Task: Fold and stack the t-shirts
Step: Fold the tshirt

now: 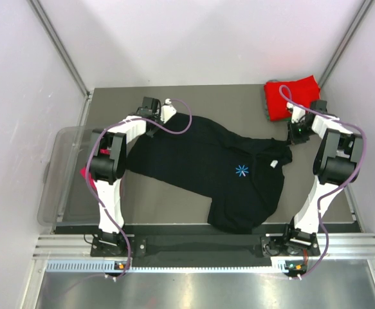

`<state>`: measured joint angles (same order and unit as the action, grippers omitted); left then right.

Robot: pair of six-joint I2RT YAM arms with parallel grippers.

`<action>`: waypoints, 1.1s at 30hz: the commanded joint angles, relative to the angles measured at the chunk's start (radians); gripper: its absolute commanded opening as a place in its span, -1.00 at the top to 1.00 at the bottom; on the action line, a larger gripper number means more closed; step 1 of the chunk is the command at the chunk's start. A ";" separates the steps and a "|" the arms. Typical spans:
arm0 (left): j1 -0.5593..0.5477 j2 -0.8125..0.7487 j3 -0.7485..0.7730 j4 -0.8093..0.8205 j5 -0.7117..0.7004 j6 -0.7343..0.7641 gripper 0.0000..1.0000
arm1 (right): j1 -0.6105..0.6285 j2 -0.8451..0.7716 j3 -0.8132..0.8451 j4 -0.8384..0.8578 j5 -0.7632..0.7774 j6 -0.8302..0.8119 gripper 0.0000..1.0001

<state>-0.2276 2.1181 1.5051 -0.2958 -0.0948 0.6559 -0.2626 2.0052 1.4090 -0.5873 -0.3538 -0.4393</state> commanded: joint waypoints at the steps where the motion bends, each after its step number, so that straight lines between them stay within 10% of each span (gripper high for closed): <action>1: 0.016 0.011 -0.002 -0.077 0.000 -0.015 0.57 | -0.015 -0.014 -0.001 0.096 0.137 0.005 0.97; 23: 0.017 0.098 0.168 -0.017 -0.094 -0.087 0.60 | -0.018 0.044 0.139 0.231 0.309 0.028 0.95; 33: 0.016 0.053 0.187 -0.020 -0.074 -0.134 0.59 | -0.038 -0.202 -0.004 0.247 0.392 -0.002 0.29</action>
<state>-0.2237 2.2086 1.6573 -0.3393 -0.1699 0.5526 -0.2802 1.9888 1.4437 -0.3840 -0.0246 -0.4202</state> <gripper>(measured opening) 0.205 0.338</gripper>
